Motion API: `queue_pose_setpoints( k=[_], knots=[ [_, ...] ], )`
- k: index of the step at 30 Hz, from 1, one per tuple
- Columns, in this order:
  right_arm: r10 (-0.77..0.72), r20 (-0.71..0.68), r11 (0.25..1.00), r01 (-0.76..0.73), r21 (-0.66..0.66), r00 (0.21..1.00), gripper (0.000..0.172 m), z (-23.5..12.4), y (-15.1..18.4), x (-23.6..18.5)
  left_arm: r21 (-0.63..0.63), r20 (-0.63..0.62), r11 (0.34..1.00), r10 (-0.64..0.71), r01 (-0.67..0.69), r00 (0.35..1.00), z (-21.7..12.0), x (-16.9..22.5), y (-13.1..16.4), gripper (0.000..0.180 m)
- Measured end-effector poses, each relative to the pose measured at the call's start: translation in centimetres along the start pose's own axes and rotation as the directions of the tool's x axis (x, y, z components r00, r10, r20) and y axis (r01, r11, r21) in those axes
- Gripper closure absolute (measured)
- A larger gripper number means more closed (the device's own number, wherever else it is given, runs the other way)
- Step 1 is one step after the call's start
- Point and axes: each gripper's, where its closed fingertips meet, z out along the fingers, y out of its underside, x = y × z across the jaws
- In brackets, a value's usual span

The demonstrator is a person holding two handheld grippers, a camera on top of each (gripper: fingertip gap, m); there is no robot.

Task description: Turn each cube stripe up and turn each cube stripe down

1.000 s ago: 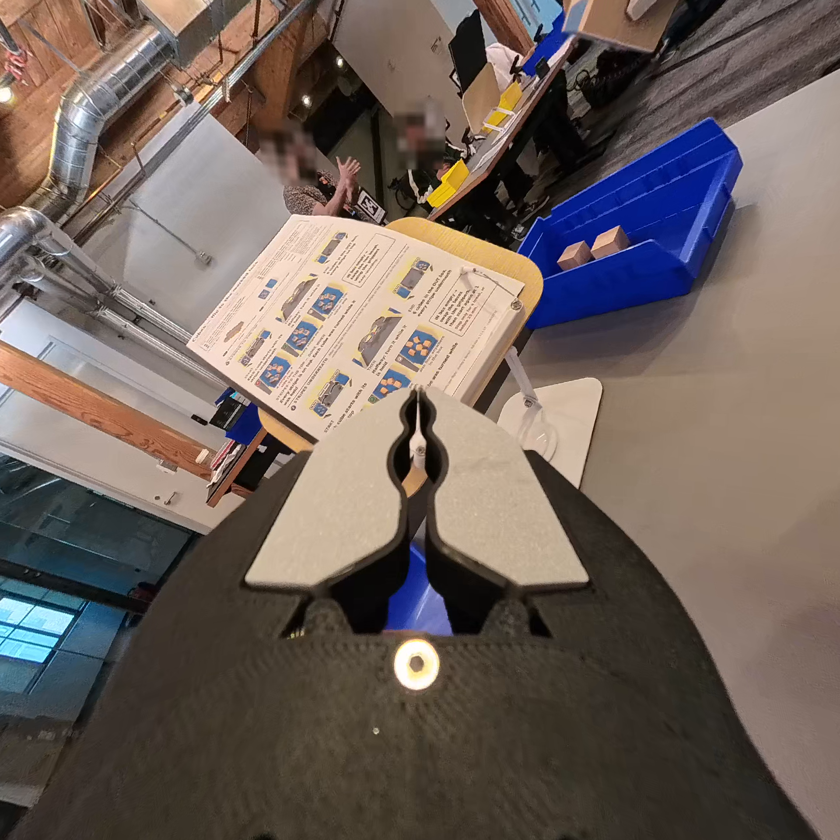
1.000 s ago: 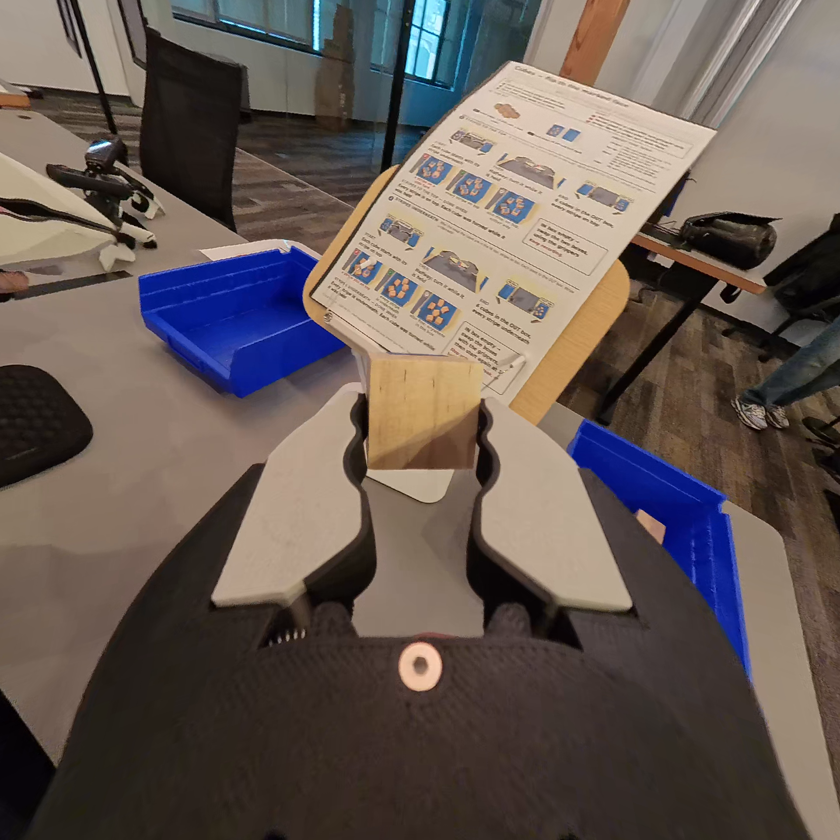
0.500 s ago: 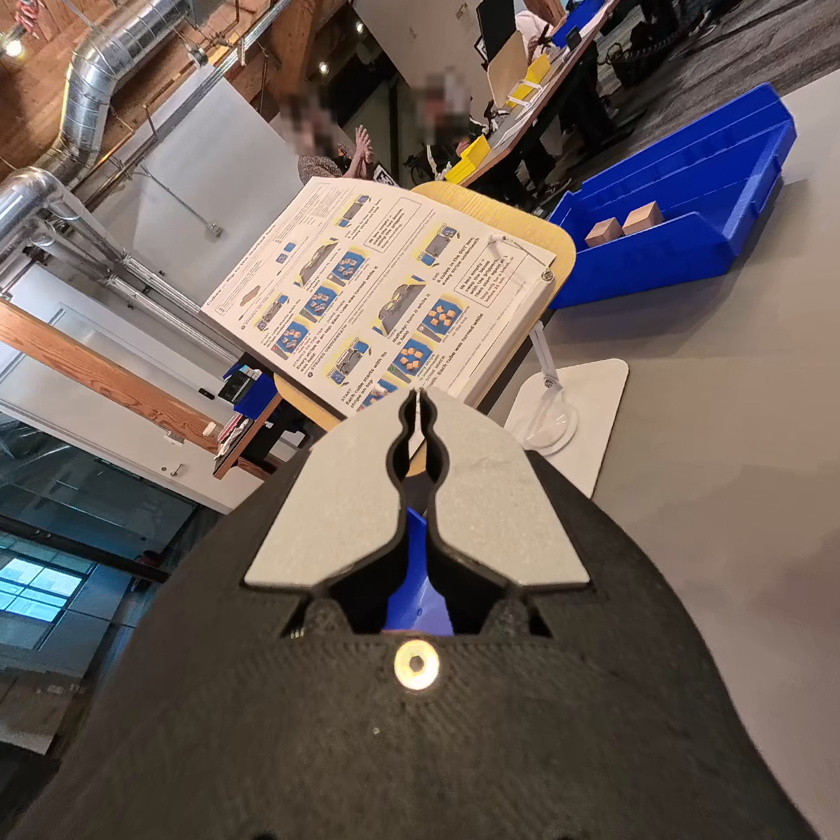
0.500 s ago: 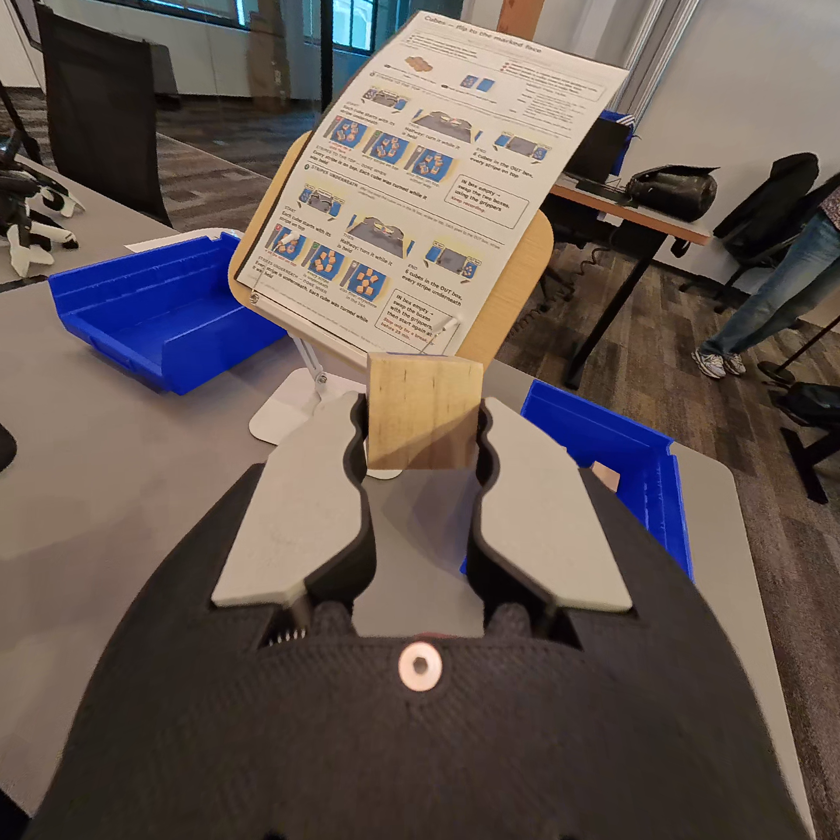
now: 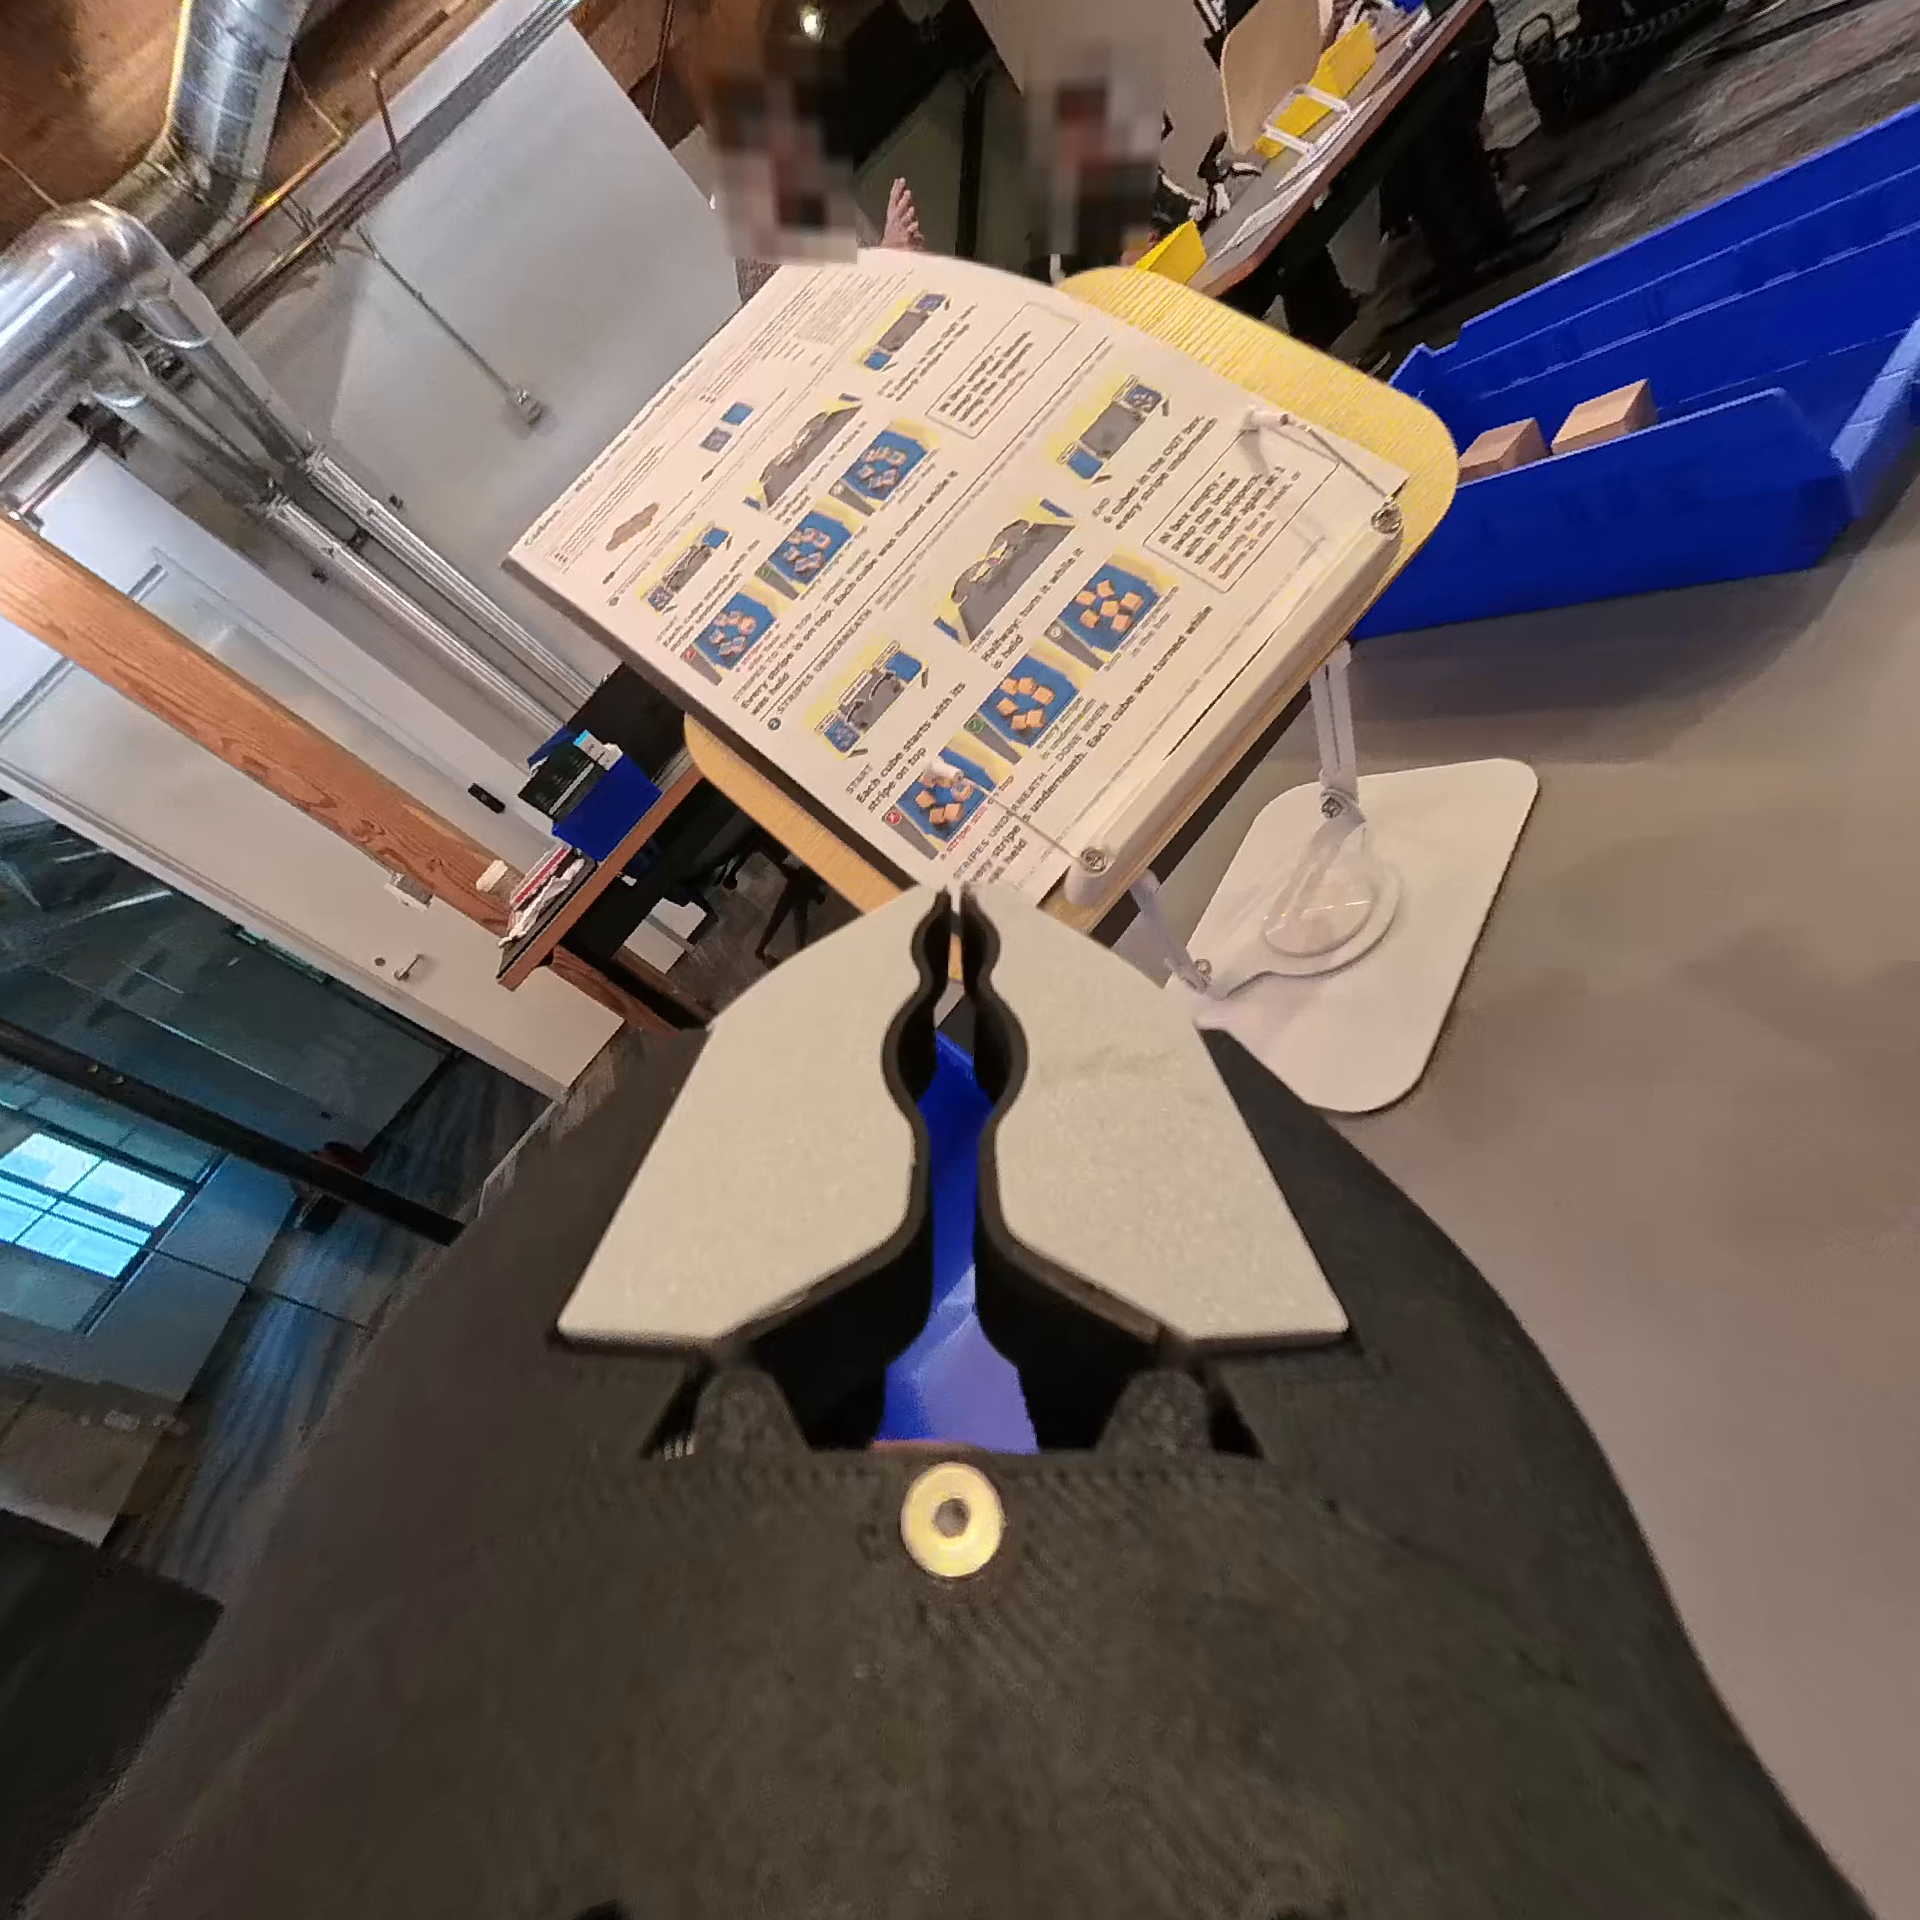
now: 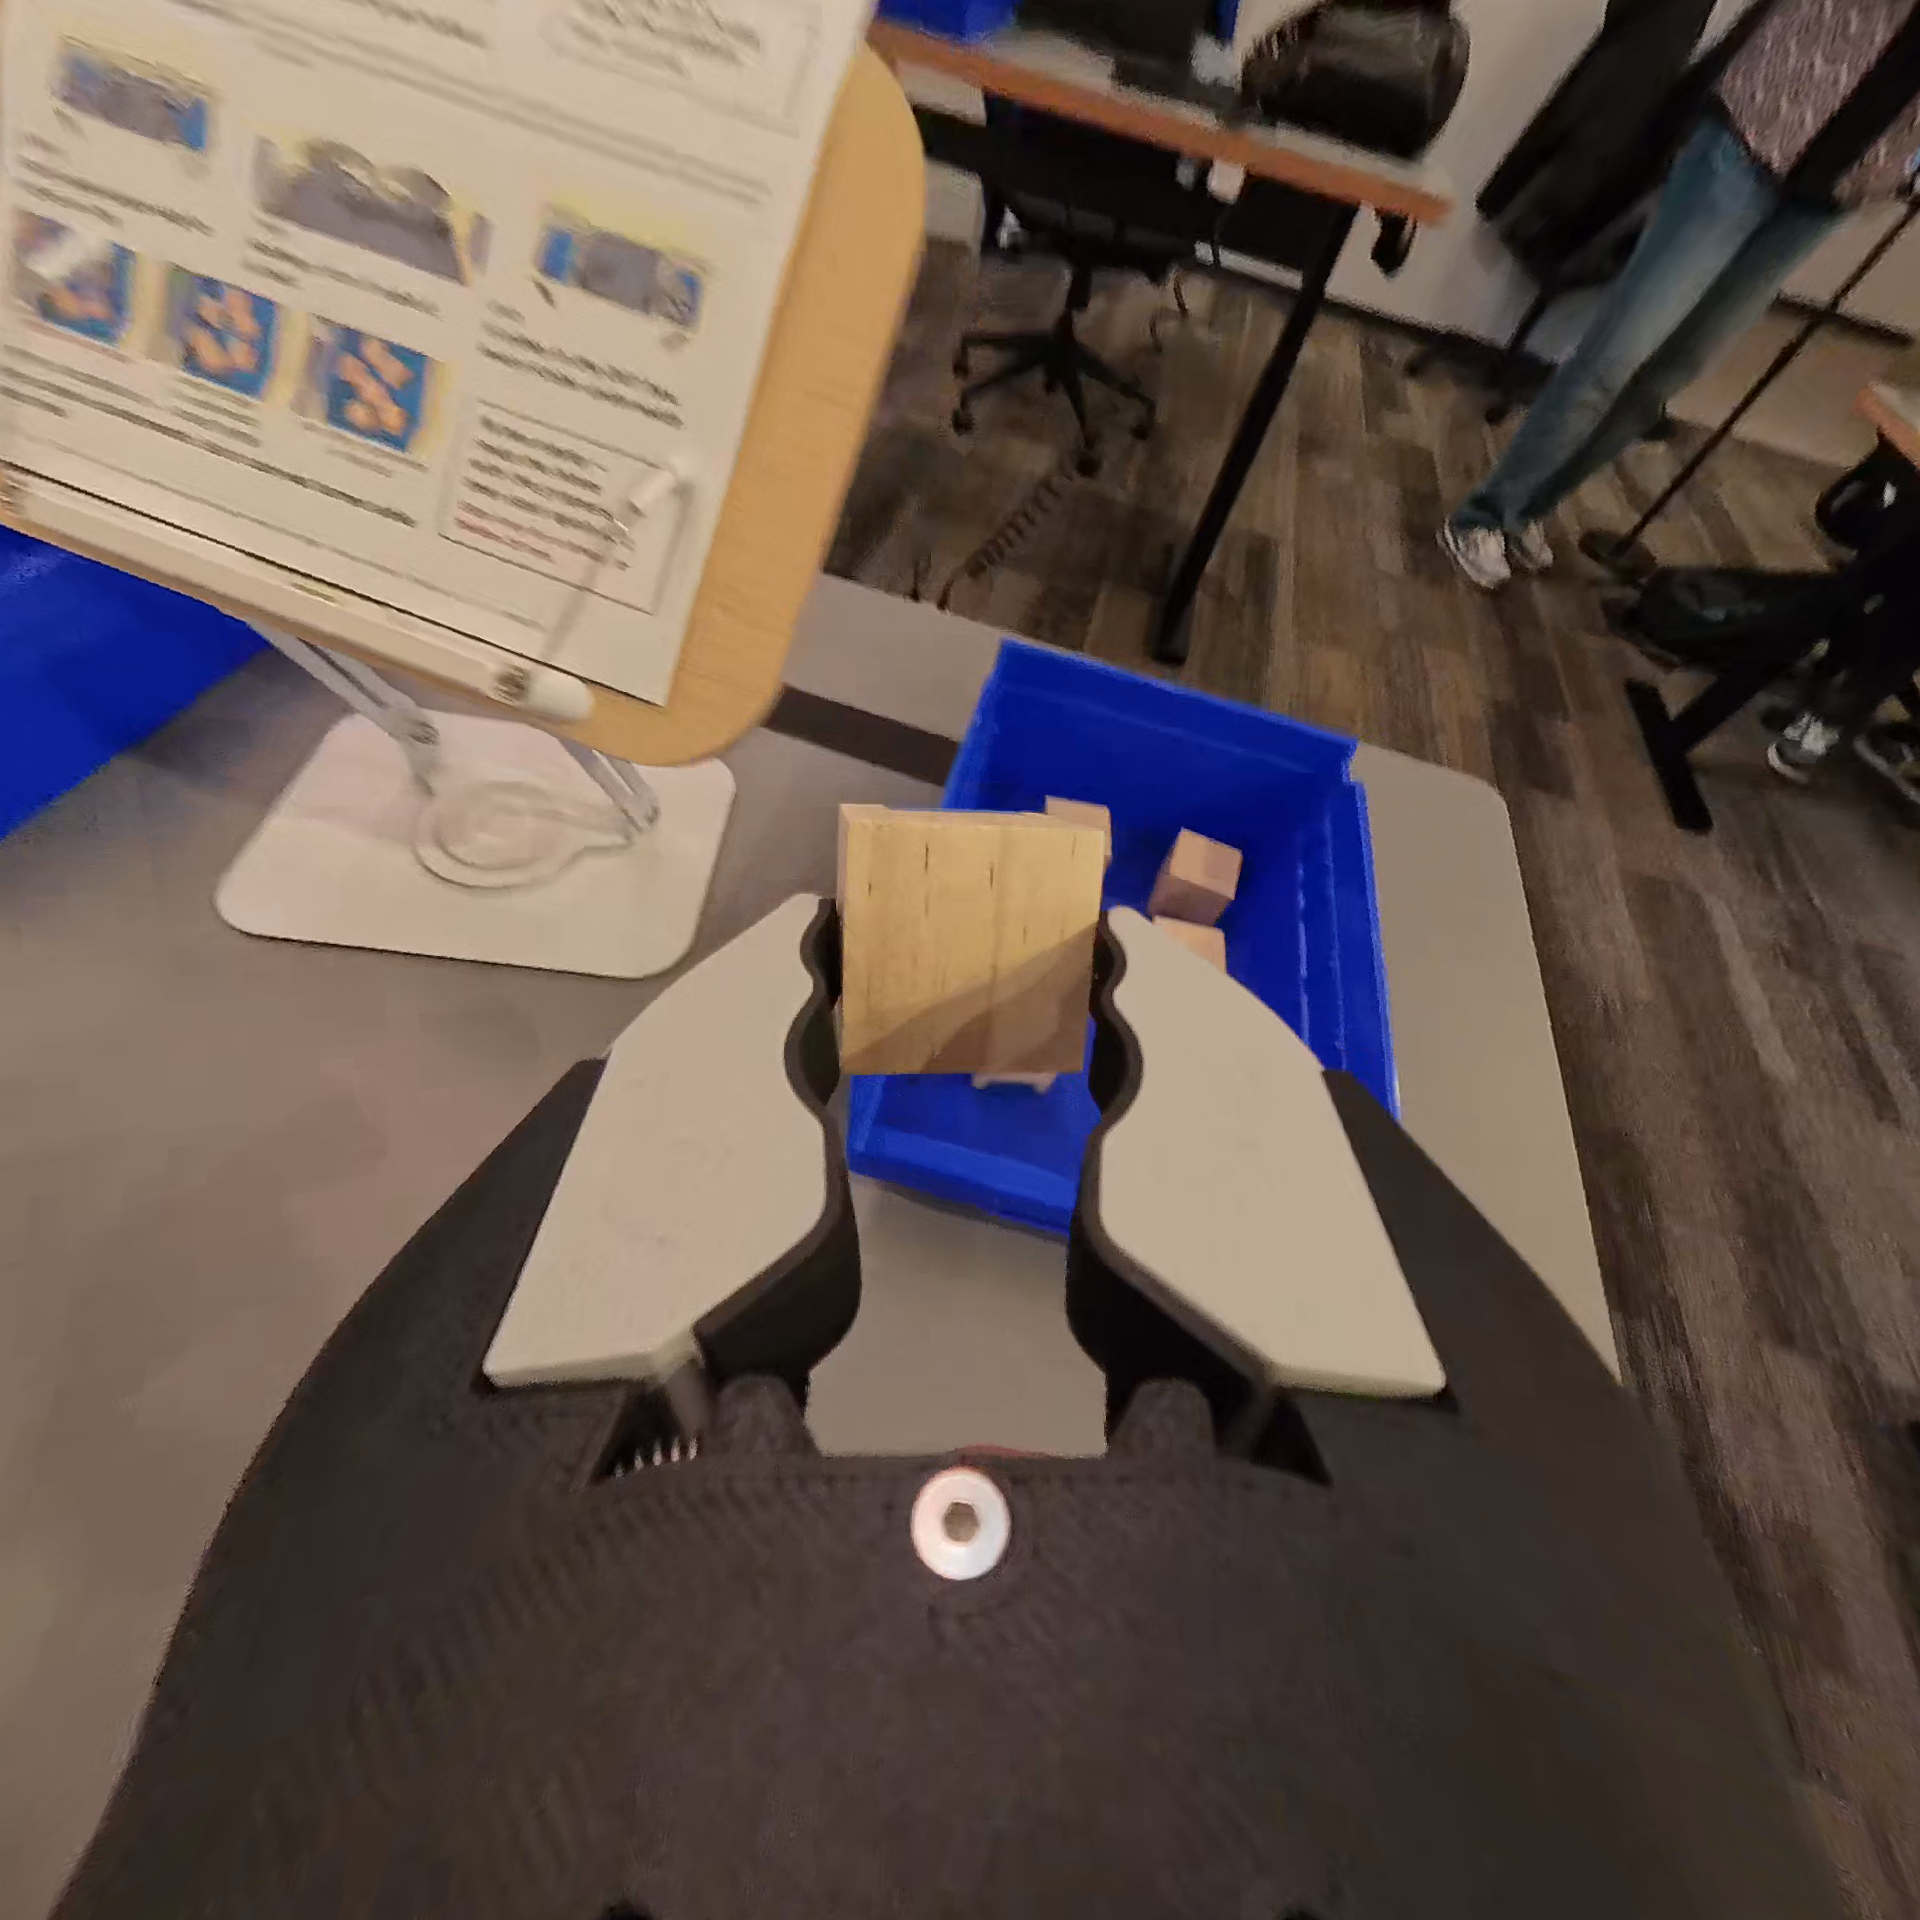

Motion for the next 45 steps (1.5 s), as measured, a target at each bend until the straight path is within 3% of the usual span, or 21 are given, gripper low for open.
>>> queue_pose_setpoints(
  k=[1,9,14,19,27,34,40,45],
  knots=[
    [0.012,-0.009,0.999,-0.012,-0.03,1.0,0.125,0.7,0.6,0.8,-0.003,0.001,1.0,-0.008,0.008,1.0,0.0,-0.2,0.3,0.179],
    [0.105,-0.1,0.949,-0.13,-0.288,0.989,0.126,8.2,8.3,7.1,-0.032,0.006,0.998,-0.052,0.052,0.999,0.4,-1.0,2.7,0.179],
    [0.165,-0.096,0.872,-0.191,-0.45,0.982,0.125,12.5,13.9,8.6,-0.054,0.011,0.996,-0.071,0.071,0.997,0.6,-1.4,4.0,0.179],
    [0.144,-0.108,0.814,-0.18,-0.552,0.984,0.125,14.9,16.5,9.6,-0.066,0.013,0.993,-0.095,0.096,0.995,0.7,-1.8,5.0,0.179],
    [0.123,-0.112,0.711,-0.166,-0.684,0.986,0.125,16.3,19.4,10.1,-0.085,0.01,0.99,-0.111,0.111,0.994,1.0,-1.8,6.1,0.178],
    [0.128,-0.111,0.672,-0.168,-0.721,0.986,0.125,17.1,20.7,10.3,-0.096,0.006,0.989,-0.113,0.113,0.994,1.1,-1.7,6.4,0.178],
    [0.145,-0.099,0.663,-0.171,-0.729,0.985,0.12,17.4,21.3,10.2,-0.097,0.003,0.989,-0.111,0.111,0.994,1.1,-1.6,6.2,0.178],
    [0.14,-0.087,0.72,-0.161,-0.675,0.986,0.112,15.9,18.2,10.3,-0.096,0.005,0.99,-0.108,0.108,0.994,1.0,-1.7,6.0,0.178]
  ],
)
